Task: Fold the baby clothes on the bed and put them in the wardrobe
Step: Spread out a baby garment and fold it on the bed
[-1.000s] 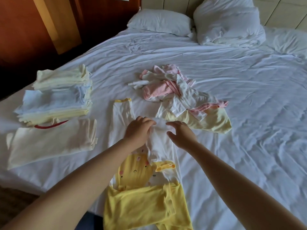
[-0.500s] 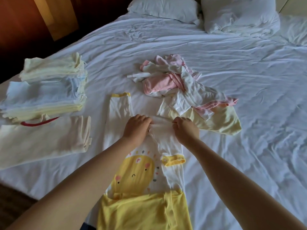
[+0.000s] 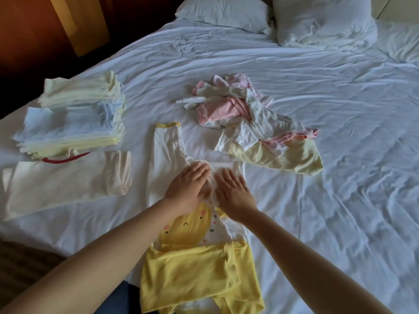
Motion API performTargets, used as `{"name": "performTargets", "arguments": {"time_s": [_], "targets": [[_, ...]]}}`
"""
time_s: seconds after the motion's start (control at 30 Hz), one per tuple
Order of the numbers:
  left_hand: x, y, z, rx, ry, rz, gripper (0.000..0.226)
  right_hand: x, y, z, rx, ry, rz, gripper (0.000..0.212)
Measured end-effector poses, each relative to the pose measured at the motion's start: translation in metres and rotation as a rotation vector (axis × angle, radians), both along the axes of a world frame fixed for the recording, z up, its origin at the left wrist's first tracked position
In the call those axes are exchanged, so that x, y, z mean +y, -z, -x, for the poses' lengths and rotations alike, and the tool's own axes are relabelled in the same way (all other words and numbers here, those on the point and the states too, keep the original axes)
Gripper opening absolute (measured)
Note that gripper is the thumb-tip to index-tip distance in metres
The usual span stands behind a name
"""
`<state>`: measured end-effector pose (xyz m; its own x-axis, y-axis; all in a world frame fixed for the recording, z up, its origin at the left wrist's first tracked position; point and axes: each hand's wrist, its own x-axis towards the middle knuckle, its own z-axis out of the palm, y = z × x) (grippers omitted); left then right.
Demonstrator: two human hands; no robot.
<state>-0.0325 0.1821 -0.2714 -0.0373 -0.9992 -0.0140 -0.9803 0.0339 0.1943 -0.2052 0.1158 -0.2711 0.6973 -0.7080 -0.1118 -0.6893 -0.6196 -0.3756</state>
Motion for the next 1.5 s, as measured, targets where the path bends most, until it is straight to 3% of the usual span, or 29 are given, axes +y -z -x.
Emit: {"name": "performTargets", "arguments": {"time_s": [0.1,0.17,0.3,0.37,0.53,0.83,0.97,1.17,1.33,1.5], "targets": [[0.000,0.004,0.001,-0.022,-0.026,-0.070,0.079,0.003,0.001,-0.001,0.127,-0.010,0.007,0.070],[-0.007,0.000,0.000,0.008,-0.039,-0.113,0.060,0.003,-0.001,-0.003,0.169,-0.023,0.012,0.068],[-0.003,-0.017,-0.012,0.266,-0.017,-0.104,0.054,0.001,-0.015,-0.008,0.234,-0.007,-0.043,0.073],[0.009,-0.020,-0.023,0.380,-0.076,0.018,0.057,-0.003,-0.030,-0.015,0.151,0.044,-0.007,0.070],[0.021,-0.019,-0.065,0.319,-0.219,0.241,0.046,-0.019,-0.059,-0.059,-0.033,0.068,0.044,0.046],[-0.021,-0.020,-0.144,0.310,-0.526,0.216,0.041,-0.079,-0.055,-0.173,-0.034,0.075,-0.009,0.044],[-0.049,-0.012,-0.166,0.293,-0.588,0.254,0.015,-0.107,-0.037,-0.207,-0.002,0.161,-0.054,0.054],[-0.078,0.010,-0.173,0.212,-0.700,0.180,0.038,-0.127,-0.010,-0.230,-0.023,0.233,-0.051,0.041],[-0.082,0.013,-0.176,0.338,-0.763,0.195,0.033,-0.127,-0.009,-0.230,-0.178,0.286,-0.155,0.007],[-0.066,-0.008,-0.172,0.630,-0.779,0.271,0.023,-0.117,-0.040,-0.214,-0.407,0.260,-0.248,0.017]]}}
